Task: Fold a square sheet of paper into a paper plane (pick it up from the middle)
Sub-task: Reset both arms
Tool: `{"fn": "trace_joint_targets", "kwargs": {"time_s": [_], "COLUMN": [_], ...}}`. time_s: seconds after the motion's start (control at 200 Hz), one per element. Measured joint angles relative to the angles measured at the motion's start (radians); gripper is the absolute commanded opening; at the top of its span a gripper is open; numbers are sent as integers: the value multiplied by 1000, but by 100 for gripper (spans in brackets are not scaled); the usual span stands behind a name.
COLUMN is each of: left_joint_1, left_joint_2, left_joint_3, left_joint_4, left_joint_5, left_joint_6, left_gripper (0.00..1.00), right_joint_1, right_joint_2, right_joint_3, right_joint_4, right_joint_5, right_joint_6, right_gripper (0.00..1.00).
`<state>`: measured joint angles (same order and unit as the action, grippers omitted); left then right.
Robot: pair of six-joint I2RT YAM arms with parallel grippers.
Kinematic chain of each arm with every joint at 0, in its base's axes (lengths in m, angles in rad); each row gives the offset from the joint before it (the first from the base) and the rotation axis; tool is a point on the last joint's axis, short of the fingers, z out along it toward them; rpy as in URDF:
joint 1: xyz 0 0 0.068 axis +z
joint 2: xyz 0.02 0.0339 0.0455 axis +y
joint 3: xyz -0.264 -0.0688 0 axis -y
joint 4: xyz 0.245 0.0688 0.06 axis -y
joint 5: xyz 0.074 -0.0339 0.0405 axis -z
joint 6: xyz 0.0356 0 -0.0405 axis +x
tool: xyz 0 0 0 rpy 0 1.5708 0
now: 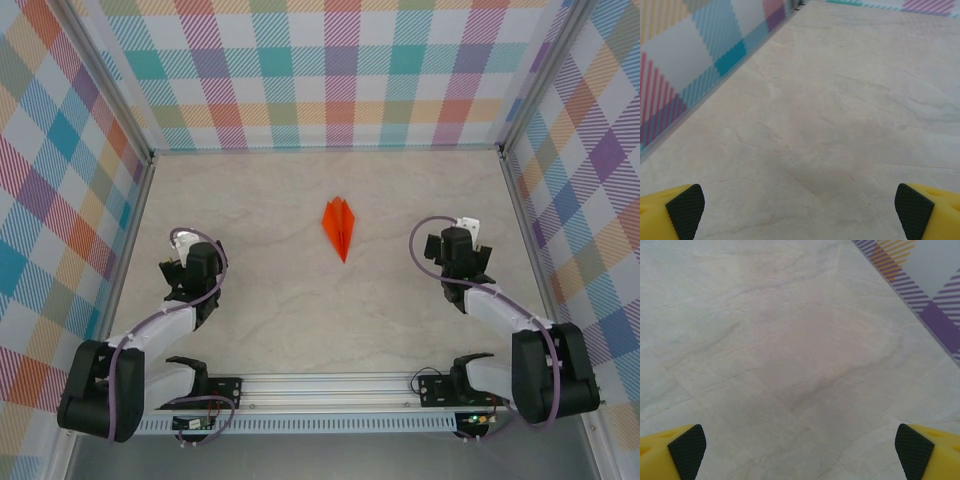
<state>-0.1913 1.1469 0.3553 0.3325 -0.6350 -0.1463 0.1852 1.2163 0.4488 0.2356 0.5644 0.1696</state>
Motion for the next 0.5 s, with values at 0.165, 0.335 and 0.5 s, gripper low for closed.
{"fn": "trace_joint_targets", "kwargs": {"time_s": [0.165,0.335,0.5], "left_joint_1": [41,95,99], "left_joint_2": [98,194,290], "left_joint_3": [-44,-51,-52], "left_joint_4": [227,395,506], "left_joint_5": [164,334,442], "left_joint_6": [81,118,144], "left_gripper": [100,100,100], "right_joint_1": [-31,-68,-95], "right_joint_2": [73,119,163], "right_joint_3": [-57,-63,-77], "right_joint_4": [196,335,463], "right_joint_5": [-110,-209,-290], "right_joint_6": [-60,-101,-128], "right_gripper": [100,100,100]}}
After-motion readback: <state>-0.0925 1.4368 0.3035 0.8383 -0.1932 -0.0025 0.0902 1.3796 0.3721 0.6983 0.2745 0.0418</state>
